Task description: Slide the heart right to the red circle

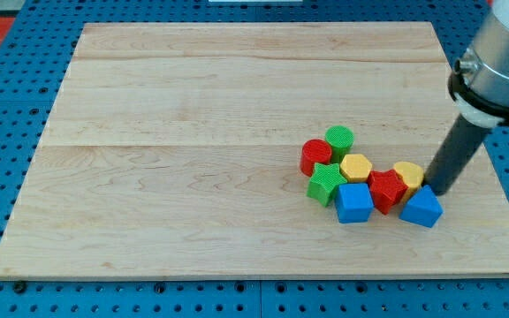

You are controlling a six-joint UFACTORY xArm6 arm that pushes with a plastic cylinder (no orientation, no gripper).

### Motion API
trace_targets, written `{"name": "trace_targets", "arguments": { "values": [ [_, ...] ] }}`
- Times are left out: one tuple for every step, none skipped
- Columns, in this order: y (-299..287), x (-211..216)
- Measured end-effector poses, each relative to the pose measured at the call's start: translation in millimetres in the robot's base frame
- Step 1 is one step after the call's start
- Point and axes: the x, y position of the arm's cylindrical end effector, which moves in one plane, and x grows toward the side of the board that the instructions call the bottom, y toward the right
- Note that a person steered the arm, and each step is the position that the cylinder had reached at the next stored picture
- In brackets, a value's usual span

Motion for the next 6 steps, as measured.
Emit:
{"name": "trace_targets", "arguments": {
  "values": [
    [-30, -14],
    [-53, -15],
    [-43, -19],
    [-43, -27],
    [-76, -27],
    [-98, -27]
  ]
}}
